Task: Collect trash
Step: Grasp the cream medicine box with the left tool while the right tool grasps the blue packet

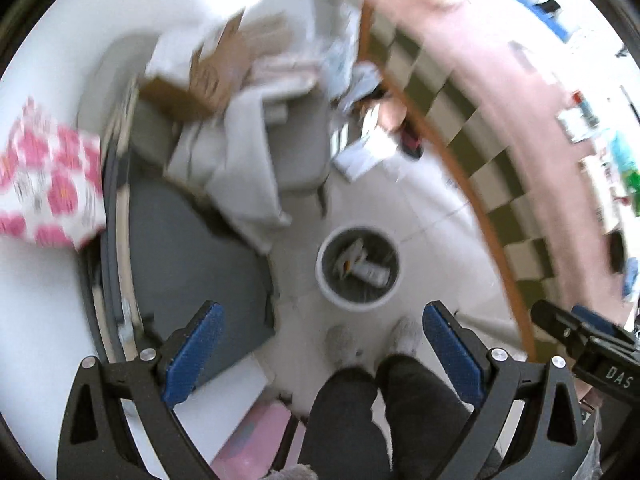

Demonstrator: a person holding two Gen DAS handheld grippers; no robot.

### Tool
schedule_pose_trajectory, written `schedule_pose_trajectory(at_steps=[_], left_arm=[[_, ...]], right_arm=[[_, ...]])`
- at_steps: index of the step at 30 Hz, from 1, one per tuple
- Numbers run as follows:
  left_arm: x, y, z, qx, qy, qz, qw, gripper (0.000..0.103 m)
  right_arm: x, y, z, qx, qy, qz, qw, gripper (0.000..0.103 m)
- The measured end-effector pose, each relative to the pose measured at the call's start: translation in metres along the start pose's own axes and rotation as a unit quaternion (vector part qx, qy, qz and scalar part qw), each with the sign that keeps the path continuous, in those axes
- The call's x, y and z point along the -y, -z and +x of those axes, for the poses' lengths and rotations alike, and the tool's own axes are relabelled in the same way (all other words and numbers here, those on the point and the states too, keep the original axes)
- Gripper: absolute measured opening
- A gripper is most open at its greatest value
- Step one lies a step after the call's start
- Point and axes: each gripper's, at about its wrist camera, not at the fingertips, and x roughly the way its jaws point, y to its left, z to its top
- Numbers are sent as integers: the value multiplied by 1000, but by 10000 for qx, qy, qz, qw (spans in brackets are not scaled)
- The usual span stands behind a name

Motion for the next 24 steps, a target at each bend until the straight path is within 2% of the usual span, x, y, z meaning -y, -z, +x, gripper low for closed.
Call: schedule_pose_trajectory(at_steps=[3, 6, 9, 10, 12, 13, 15, 17, 19, 21, 23, 24], left_arm=[[29, -24, -22, 265, 80, 250, 9993, 102], [71, -52, -41, 502, 186, 542, 9971, 103], [125, -76, -47, 553, 338, 799, 9947, 103], [153, -85, -45, 482, 426, 952, 9934, 103], [188, -93, -40, 402, 509, 1116, 9916, 103], [217, -100, -33, 251, 538, 1206, 9909, 103], [253, -109, -19, -71, 679, 1216, 9902, 103], [294, -119, 1, -435, 845, 1140, 9889, 103], [328, -128, 18, -714, 1010, 1021, 9871, 103], [367, -140, 45, -1106, 1173, 802, 9837, 103], [395, -144, 63, -1369, 1157, 684, 9814, 102], [408, -145, 71, -1486, 1173, 617, 9800, 102]], right_arm=[[32, -10, -41, 307, -2, 440, 9986, 98], [83, -21, -83, 574, 152, 958, 9936, 98], [141, -26, -111, 767, 400, 1535, 9844, 98], [166, -26, -119, 823, 486, 1767, 9796, 98], [224, -25, -135, 913, 667, 2308, 9664, 98], [250, -25, -139, 936, 752, 2538, 9598, 98], [296, -22, -142, 932, 873, 2888, 9488, 98], [352, -20, -141, 835, 994, 3259, 9364, 98], [392, -21, -135, 733, 1048, 3485, 9286, 98], [419, -25, -126, 624, 1118, 3591, 9245, 98], [452, -31, -114, 449, 1116, 3671, 9224, 98], [456, -34, -109, 399, 1149, 3669, 9223, 98]])
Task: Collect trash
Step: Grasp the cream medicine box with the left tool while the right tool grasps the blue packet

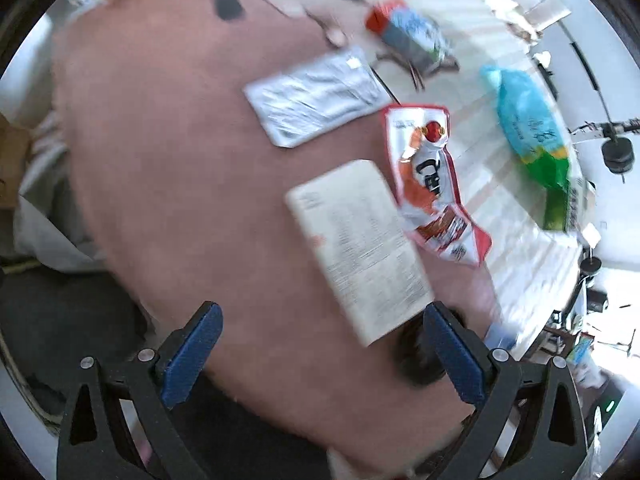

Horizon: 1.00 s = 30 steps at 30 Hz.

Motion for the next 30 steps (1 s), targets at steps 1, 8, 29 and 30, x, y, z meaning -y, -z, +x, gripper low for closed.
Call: schedule_pose_trajectory(at_steps=[1, 8, 29, 30], left_arm=[[8, -7, 13, -138, 20, -98, 9999, 102], [27, -28, 66, -517, -248, -574, 9967, 99], [6, 25, 71, -234, -1010, 446, 9936, 74], [9, 28, 69, -176, -986, 496, 9937, 74]], right_arm=[[5, -10, 10, -62, 75, -14, 10000, 98], [11, -42, 58, -471, 67, -176, 9987, 98], [-10, -36, 83, -638, -76, -692, 9955, 67], [-9, -37, 80, -581, -145, -691, 9958, 55]])
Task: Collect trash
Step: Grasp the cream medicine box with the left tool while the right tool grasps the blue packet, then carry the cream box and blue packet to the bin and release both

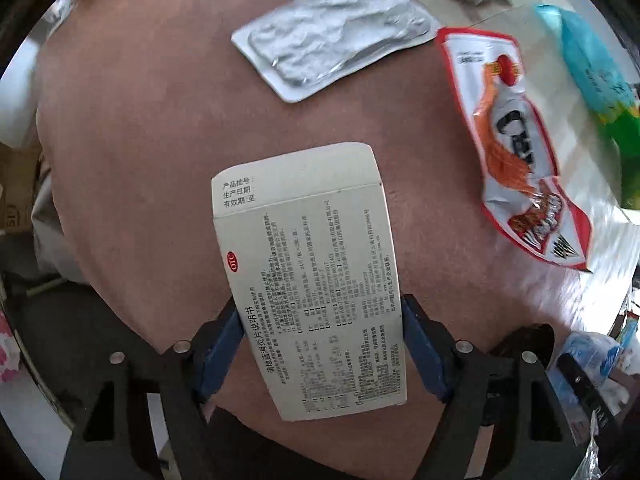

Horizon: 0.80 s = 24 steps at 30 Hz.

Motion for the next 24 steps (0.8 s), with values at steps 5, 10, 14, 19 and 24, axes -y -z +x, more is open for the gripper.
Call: schedule_pose_trajectory(at_steps=[5, 10, 14, 19, 24], left_arm=[[9, 7, -22, 390, -149, 346, 9985, 74], [21, 14, -48, 763, -263, 538, 9953, 74], [23, 27, -78, 1122, -211, 665, 9912, 74], [-2, 53, -120, 1567, -15, 766, 9847, 74], [-78, 68, -147, 1894, 115, 756, 9789, 74]], right_arm=[[-7, 4, -15, 154, -87, -20, 9998, 20], [-22, 9, -36, 352, -231, -112, 9991, 16], [-38, 15, -62, 599, -408, -236, 9971, 15], [-75, 30, -97, 921, -677, -447, 9924, 15], [-113, 66, -118, 1107, -922, -747, 9867, 15]])
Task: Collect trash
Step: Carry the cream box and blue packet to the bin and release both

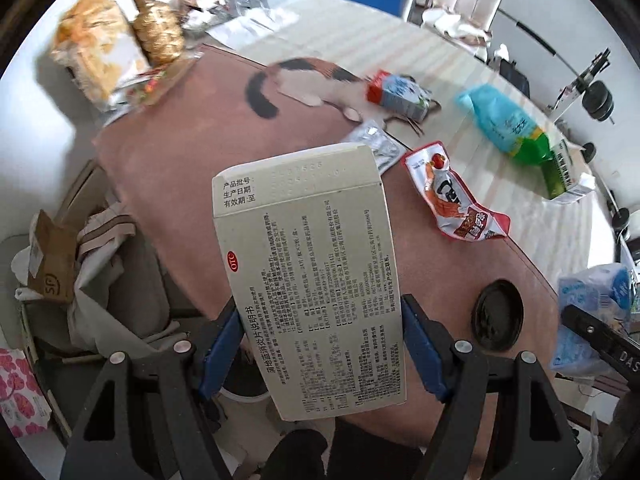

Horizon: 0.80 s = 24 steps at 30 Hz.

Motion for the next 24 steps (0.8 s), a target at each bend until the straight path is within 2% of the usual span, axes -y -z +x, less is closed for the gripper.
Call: schedule_pose_trajectory(at_steps=[4, 8, 12, 16, 20, 24], left_arm=[[-51, 27, -21, 170, 9, -184, 9997, 74], [-110, 70, -32, 175, 71, -535, 9984, 74], [-167, 117, -8, -158, 288, -987, 9946, 74], [-225, 171, 52, -756, 525, -1644, 9821, 74], [-269, 219, 132, -1351, 701, -2243, 9626, 74], [-301, 249, 208, -1652, 780, -2730, 9445, 74]], right_arm=[[-52, 41, -9, 32, -303, -304, 9991, 15], [-104, 87, -3, -64, -493, -663, 9966, 15], [-152, 138, 26, -282, -657, -937, 9930, 15], [-187, 187, 88, -720, -591, -1172, 9887, 15], [-208, 228, 165, -1327, -479, -1313, 9813, 15], [-217, 260, 251, -1727, -359, -1474, 9732, 15]])
